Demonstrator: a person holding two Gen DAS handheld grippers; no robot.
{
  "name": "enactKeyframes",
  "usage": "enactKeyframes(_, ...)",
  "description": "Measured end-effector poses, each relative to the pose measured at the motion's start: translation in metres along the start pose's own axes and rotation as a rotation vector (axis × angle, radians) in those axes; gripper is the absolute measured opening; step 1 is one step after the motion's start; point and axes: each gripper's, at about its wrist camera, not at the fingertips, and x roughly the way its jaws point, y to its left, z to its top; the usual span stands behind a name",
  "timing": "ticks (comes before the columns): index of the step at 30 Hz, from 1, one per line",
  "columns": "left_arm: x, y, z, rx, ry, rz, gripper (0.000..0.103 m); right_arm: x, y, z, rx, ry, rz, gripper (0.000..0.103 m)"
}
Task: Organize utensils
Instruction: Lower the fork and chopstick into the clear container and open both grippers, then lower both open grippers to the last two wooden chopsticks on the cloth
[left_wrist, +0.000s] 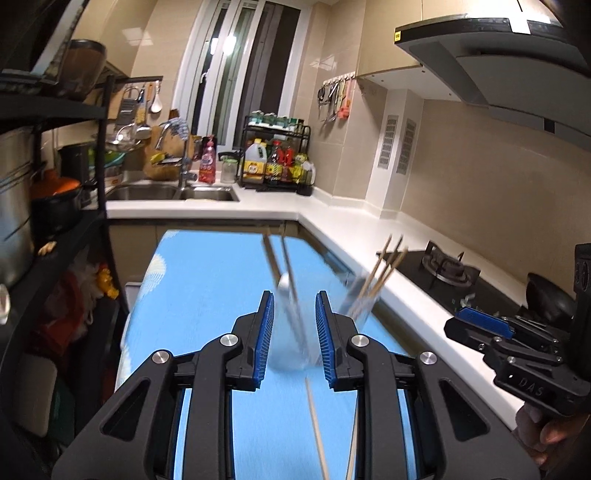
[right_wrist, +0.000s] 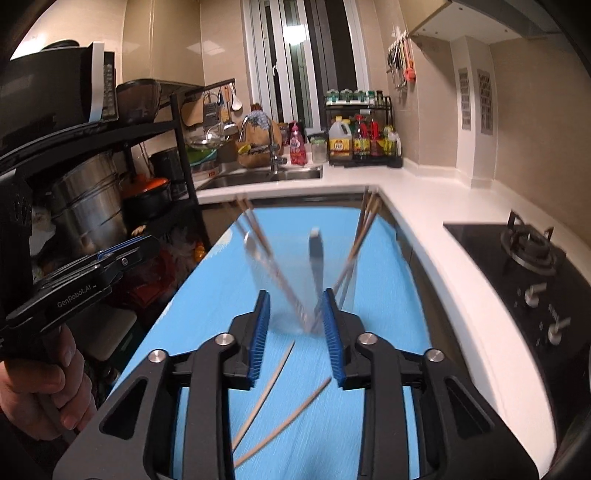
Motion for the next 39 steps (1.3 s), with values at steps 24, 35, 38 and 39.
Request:
enactKeyframes(24, -0.04, 0.001, -0.155, -0.015, 0.164, 0.181, 0.023, 0.077, 0.048, -0.151, 0.063, 0.26, -0.033, 0.031)
enactKeyframes(35, -0.025, 0.001, -0.17, -0.071, 0.227, 0.104, 0.023, 0.064, 0.024, -0.155, 0.08, 0.278, -0.116, 0.015)
enactKeyframes(38, -0.017, -0.005, -0.177, -0.081, 0.25, 0.063, 0.023, 0.058, 0.017, -0.157, 0.073, 0.288, -0.163, 0.014)
enactKeyframes(39, -0.014, -0.007, -0.179, -0.084, 0.252, 0.052, 0.023, 0.057, 0.015, -0.157, 0.077, 0.29, -0.172, 0.014)
